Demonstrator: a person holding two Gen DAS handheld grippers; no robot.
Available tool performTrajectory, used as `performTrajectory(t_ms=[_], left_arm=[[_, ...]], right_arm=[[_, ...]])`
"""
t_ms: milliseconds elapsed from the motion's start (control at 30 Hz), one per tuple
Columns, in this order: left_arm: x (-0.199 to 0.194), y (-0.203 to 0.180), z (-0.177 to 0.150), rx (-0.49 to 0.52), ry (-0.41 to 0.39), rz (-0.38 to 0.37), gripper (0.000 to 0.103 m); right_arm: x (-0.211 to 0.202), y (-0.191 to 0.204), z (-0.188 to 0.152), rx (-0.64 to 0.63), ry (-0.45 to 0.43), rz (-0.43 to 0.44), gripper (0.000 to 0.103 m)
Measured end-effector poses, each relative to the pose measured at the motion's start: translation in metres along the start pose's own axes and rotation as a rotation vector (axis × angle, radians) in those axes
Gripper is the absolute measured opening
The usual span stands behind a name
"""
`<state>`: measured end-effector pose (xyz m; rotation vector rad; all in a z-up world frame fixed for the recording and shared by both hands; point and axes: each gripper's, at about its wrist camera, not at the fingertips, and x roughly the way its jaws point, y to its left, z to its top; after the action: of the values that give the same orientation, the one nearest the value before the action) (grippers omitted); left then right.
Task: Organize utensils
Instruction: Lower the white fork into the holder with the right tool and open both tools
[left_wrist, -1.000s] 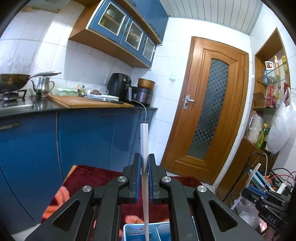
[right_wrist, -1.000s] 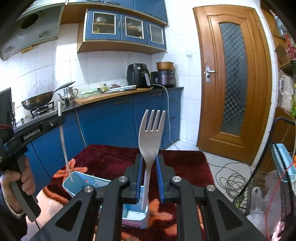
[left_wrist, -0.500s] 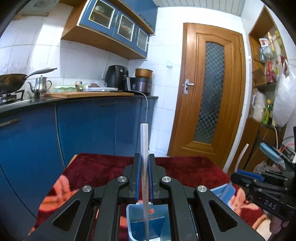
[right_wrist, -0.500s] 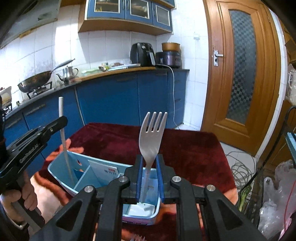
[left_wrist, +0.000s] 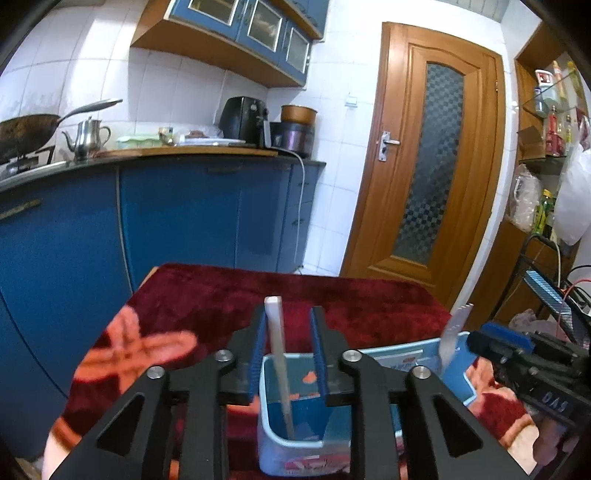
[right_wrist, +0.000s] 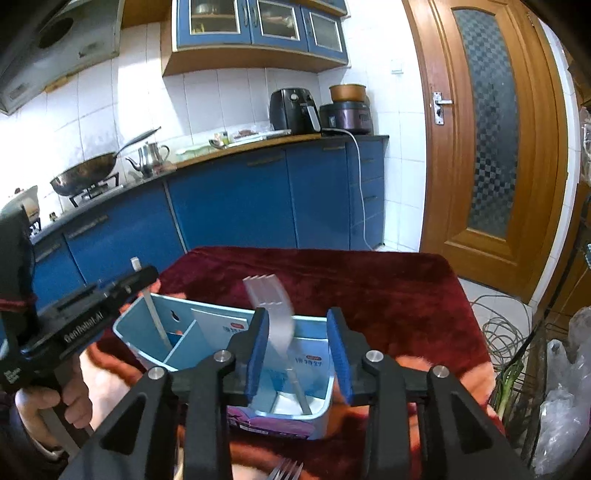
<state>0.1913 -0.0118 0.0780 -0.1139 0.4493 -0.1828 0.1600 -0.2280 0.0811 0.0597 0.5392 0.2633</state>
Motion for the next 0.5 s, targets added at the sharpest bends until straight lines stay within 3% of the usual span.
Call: performTrajectory(t_ms=[300, 500], left_arm=[[-0.022, -0.004, 0.001, 0.018, 0.013, -0.029, 0.026], [-0.044, -0.007, 0.002, 0.031, 0.028, -0.034, 0.026]], right_arm=[[-0.031, -0.005, 0.002, 0.039, -0.02, 0.004, 0.038], [-0.047, -0.003, -0.005, 0.065, 0.021, 0.007, 0.038]])
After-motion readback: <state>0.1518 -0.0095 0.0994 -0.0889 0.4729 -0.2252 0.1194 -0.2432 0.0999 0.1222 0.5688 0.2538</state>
